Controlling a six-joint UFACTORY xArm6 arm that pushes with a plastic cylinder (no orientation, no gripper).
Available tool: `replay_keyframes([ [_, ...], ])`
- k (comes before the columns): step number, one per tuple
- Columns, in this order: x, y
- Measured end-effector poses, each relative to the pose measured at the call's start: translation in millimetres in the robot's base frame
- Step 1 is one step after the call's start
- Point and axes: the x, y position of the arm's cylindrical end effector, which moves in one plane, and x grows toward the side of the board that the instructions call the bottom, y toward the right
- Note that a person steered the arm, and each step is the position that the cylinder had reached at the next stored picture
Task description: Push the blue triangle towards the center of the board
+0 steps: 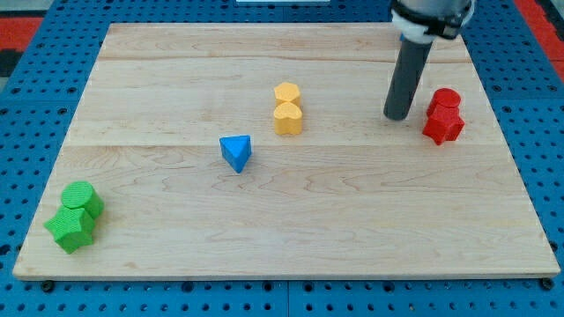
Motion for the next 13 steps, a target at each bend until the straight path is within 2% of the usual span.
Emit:
replay_keyframes([
  [1, 64, -43],
  [2, 87, -115],
  [4, 60, -200],
  [6, 60, -265],
  [8, 12, -292],
  [9, -22, -259],
  [10, -57, -251],
  [12, -87, -299],
  [13, -106, -280],
])
